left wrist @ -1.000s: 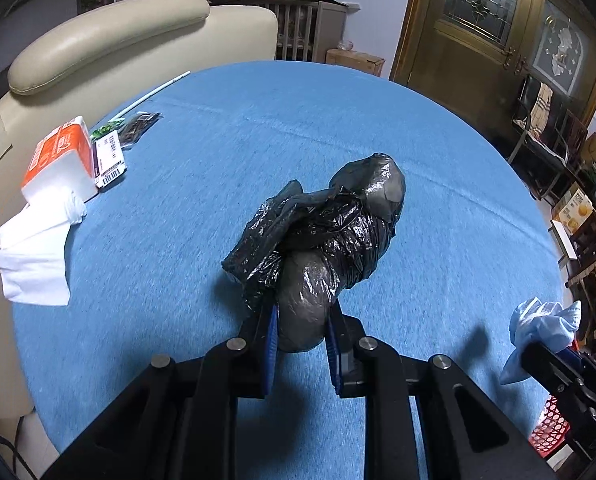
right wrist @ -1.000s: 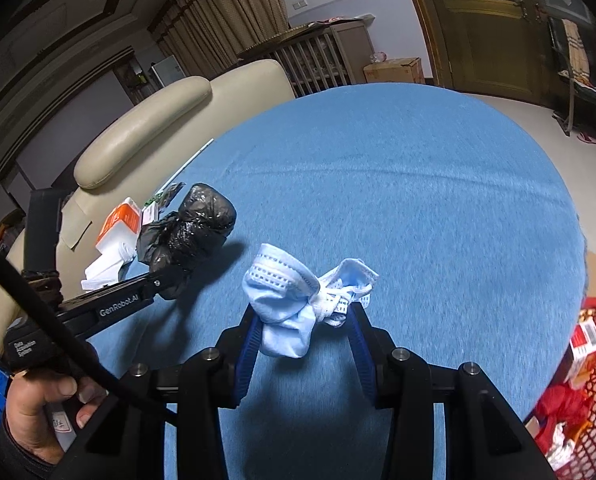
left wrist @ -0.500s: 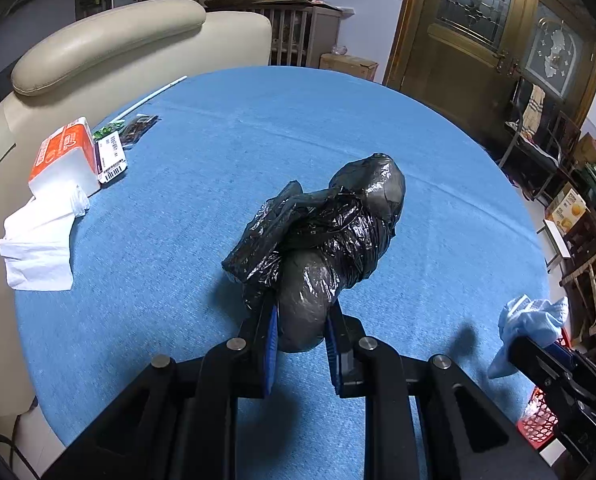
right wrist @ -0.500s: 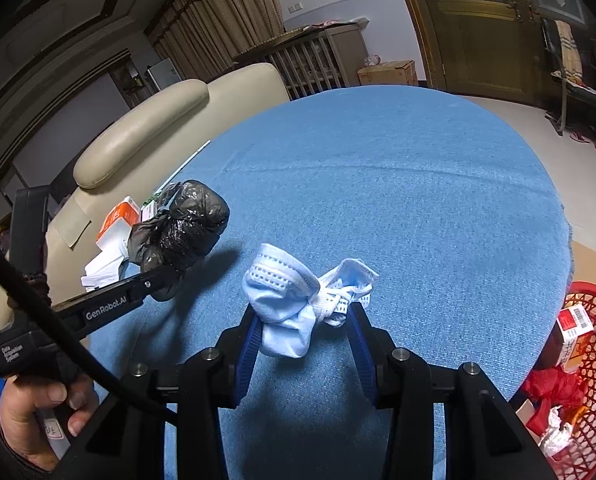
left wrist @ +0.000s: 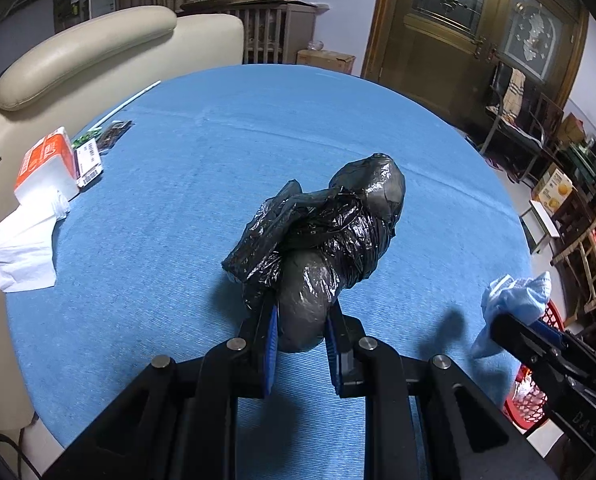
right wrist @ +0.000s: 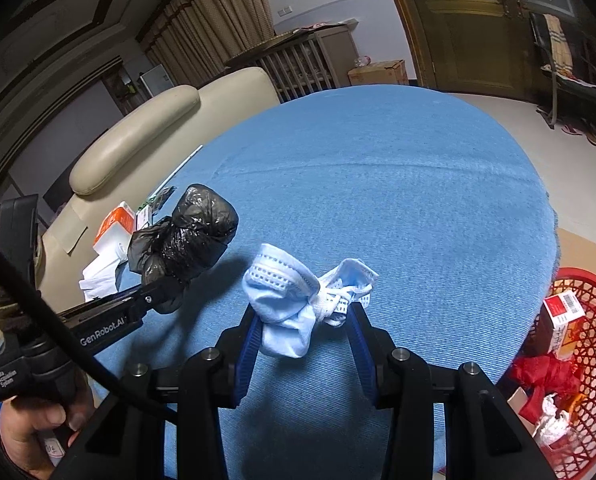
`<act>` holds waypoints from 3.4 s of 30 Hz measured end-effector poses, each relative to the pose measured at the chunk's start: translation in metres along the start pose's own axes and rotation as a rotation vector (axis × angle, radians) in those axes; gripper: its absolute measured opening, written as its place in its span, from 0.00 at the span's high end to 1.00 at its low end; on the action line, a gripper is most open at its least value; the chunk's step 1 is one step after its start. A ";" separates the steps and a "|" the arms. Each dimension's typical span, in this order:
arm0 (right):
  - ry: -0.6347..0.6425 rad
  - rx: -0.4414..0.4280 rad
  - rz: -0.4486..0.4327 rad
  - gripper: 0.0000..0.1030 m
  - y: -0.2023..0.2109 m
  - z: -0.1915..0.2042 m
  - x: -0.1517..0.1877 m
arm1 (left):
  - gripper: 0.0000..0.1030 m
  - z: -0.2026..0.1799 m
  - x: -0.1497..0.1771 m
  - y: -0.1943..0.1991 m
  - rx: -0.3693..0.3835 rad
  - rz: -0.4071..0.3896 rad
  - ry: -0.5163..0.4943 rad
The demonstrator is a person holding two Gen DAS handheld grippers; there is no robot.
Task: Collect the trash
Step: 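Carry the blue mask and black bag off the table over the red basket, then open the right tool to drop the blue mask into the red basket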
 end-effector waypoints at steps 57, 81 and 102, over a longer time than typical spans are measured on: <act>-0.322 0.325 -0.099 0.56 0.144 -0.159 0.084 | 0.79 -0.121 0.037 0.031 0.177 0.014 -0.318; -0.434 0.420 -0.068 0.14 0.159 -0.195 0.110 | 0.79 -0.188 0.063 0.033 0.251 0.039 -0.468; -0.511 0.466 -0.257 0.14 0.230 -0.220 0.106 | 0.79 -0.250 0.096 0.024 0.292 0.089 -0.602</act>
Point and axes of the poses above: each gripper's, at about its wrist camera, not at the fingertips, and y roughly against the way its jaws point, z to its left, x to its underside, the point moved 1 cm from there along -y, roughly the way its jaws point, and after that the axes turned 8 degrees about y, right-handed, at the moved point
